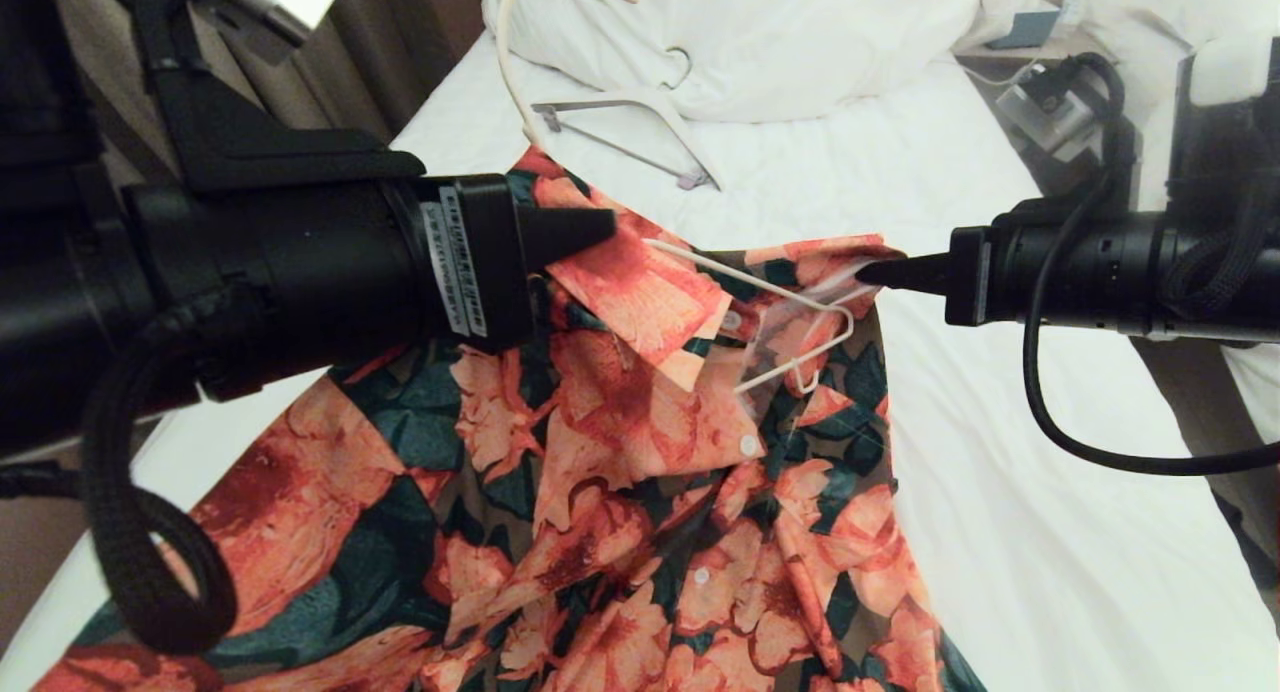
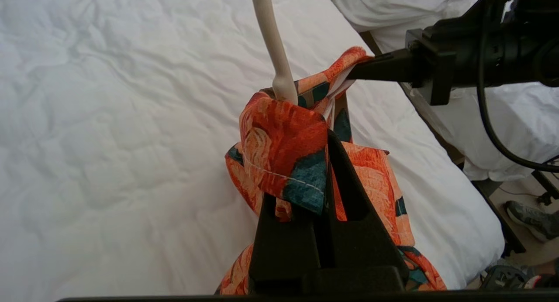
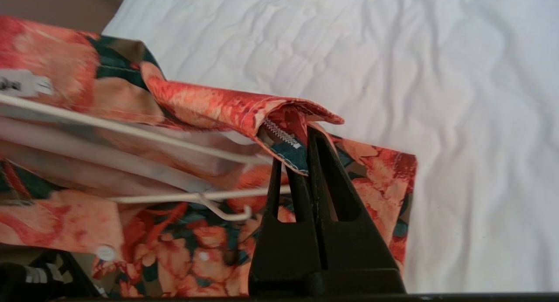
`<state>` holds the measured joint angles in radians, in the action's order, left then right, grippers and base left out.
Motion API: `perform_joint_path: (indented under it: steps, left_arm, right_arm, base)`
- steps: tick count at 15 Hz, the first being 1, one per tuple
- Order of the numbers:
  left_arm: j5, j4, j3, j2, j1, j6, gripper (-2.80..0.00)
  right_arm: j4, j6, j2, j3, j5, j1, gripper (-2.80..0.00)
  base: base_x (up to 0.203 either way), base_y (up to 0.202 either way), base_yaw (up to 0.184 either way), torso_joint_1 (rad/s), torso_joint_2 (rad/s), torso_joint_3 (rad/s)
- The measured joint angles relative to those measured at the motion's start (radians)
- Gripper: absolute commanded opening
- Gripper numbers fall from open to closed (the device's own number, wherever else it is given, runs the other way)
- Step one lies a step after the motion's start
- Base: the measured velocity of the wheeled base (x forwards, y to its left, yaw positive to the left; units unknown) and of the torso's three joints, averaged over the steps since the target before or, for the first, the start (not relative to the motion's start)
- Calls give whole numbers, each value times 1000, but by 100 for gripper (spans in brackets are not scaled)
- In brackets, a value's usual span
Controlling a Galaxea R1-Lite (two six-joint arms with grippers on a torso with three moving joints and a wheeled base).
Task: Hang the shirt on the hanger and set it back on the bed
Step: Hook the other side of the shirt onto the hanger
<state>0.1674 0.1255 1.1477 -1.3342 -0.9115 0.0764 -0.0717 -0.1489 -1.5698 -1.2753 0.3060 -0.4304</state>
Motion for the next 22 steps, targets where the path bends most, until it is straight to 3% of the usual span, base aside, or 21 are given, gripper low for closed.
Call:
perform_joint_path:
  steps: [8,22]
  left_arm:
    - [-1,-10,-1,57,-5,-5,-280]
    - [-9,26,-28,28,-6,1,-280]
  right_arm:
    - [10,16,-29,-26,-3,13,-280]
    - [168,10,47,-137,-2,-35,-280]
  base:
    - [0,0,0,0,0,0]
    - [0,0,0,0,0,0]
